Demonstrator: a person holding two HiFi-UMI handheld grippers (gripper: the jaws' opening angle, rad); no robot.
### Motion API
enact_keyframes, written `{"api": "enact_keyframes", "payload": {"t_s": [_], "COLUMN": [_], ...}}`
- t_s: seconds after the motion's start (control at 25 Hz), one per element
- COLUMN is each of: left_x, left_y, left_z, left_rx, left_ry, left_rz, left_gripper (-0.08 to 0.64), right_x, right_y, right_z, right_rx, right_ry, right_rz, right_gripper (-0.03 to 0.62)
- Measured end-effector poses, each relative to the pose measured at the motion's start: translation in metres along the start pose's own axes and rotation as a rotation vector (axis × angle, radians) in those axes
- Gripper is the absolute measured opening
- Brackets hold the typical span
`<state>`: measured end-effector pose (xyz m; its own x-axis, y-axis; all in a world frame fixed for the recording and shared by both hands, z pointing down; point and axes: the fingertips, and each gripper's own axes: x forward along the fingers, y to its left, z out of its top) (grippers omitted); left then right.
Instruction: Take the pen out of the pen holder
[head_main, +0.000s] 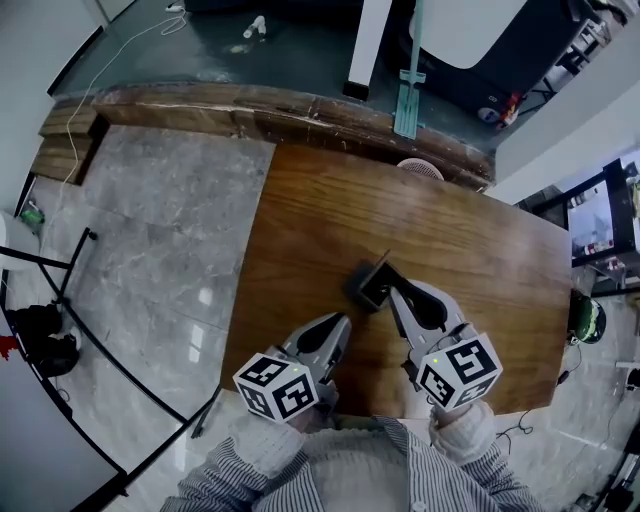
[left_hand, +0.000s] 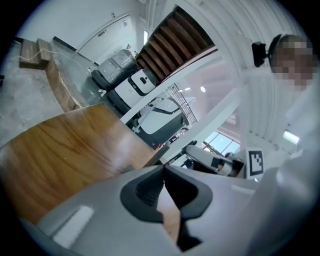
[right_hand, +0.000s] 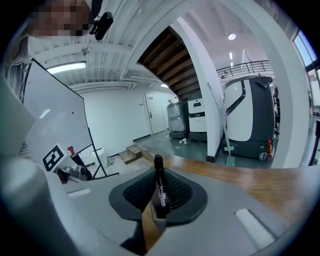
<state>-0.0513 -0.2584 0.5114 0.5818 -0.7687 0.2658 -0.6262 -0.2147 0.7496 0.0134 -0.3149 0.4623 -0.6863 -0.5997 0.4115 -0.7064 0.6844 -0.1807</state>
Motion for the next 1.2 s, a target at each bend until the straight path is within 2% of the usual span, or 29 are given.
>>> {"api": "enact_keyframes", "payload": {"t_s": [0.12,0.24,0.6,1.0,1.2], "left_x": [-0.004,-0.006,-0.016,-0.021,-0.022], "left_y": [-0.014,-0.027,-0.055,-0.070,-0.077], "left_z": [0.011,0.018,0.020,0.010,0.013], "left_rx": [0.040,0.048,0.143,0.169,0.191], "left_ry": [-0.011,-0.020,-0.004,0.033,0.028], "left_rz": [-0.022,-0.039,-0.048,-0.047,-0.063], "left_gripper": [0.008,0.008,0.008,0.008,0.008], "right_x": [-0.013,-0.027,-0.069,-0.094,-0.096], "right_y": [0.002,0.003,0.019,0.030,0.038], "right_z": [0.013,0.022,0.038,0.033,0.030], "right_rx": [0.009,0.033,0.131,0.208,0.205], "right_ry": [-0.040,-0.086,-0.193,-0.249,-0.241], "right_rz": [-0.014,-0.024,-0.007,0.012,0.018], "right_gripper": [0.046,0.046,0.046,0.046,0.046]}}
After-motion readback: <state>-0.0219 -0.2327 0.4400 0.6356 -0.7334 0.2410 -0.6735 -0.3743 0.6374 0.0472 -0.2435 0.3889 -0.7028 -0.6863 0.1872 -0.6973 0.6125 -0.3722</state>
